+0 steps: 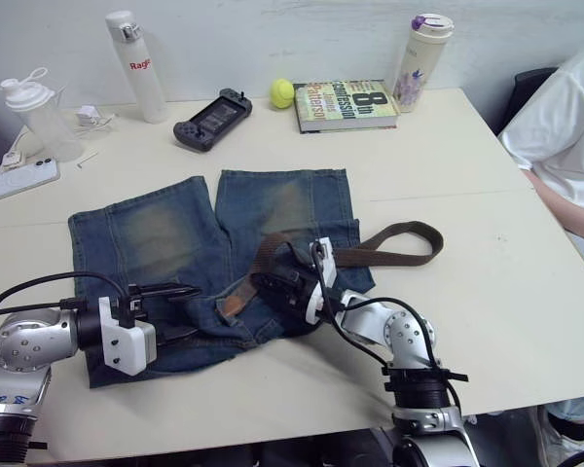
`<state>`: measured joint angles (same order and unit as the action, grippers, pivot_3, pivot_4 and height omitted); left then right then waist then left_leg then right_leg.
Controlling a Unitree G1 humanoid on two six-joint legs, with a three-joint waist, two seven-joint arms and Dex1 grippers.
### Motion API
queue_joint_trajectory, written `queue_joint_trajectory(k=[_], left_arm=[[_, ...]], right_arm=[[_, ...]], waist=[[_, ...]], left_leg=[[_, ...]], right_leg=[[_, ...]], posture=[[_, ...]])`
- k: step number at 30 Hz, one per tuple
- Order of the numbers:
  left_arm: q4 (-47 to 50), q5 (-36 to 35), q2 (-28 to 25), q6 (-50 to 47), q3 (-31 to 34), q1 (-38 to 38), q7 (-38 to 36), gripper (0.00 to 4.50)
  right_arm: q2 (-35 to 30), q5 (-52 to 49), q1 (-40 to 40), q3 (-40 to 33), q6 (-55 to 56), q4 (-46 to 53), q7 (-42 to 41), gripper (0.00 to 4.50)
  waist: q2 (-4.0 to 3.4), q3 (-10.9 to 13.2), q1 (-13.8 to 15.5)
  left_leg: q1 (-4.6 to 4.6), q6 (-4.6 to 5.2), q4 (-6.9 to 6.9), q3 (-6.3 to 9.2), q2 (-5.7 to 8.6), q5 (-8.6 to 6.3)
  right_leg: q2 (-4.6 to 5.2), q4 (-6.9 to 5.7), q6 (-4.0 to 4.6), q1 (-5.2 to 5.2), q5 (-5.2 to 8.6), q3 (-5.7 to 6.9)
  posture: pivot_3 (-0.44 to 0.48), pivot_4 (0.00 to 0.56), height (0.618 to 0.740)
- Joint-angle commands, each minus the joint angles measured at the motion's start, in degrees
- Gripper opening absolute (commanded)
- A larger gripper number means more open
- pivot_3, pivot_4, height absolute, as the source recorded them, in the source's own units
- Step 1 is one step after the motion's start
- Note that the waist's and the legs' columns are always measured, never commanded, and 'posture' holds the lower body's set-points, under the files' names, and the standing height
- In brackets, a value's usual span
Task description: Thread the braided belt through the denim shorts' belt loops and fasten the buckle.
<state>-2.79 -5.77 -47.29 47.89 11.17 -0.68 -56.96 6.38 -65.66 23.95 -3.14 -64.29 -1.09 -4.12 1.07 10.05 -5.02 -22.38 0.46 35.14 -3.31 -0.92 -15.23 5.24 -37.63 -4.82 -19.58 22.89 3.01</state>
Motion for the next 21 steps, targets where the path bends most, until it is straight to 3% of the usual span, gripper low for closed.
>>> queue_joint_trajectory(k=[1,9,21], left_arm=[[5.2,-0.6,0.8,-0.3,1.8,2.9,4.5,3.33],[8.1,1.1,-0.8,-0.2,3.1,9.1,7.1,3.33],[1.4,9.2,-2.0,3.5,0.5,5.7,10.3,3.33]], right_arm=[[0.7,-0.8,-1.7,1.9,-6.2,-1.3,1.1,0.0],[2.6,3.1,-2.5,3.2,-4.7,-1.8,0.8,0.0],[1.7,3.9,-2.5,1.5,-5.4,-0.2,-0.5,0.0]], waist=[[0.0,0.0,0.0],[0.0,0.0,0.1],[-0.01,0.0,0.2]], left_leg=[[0.0,0.01,0.0,-0.02,0.0,-0.01],[0.02,0.01,-0.03,-0.06,0.01,-0.04],[0.06,-0.02,-0.09,-0.12,0.01,-0.06]], right_leg=[[0.02,0.0,0.0,0.0,0.0,0.0],[0.03,0.05,0.0,0.01,0.0,0.0],[0.05,0.06,0.01,-0.01,0.0,0.0]], posture=[[0.0,0.15,0.74],[0.0,0.15,0.74],[0.0,0.15,0.74]])
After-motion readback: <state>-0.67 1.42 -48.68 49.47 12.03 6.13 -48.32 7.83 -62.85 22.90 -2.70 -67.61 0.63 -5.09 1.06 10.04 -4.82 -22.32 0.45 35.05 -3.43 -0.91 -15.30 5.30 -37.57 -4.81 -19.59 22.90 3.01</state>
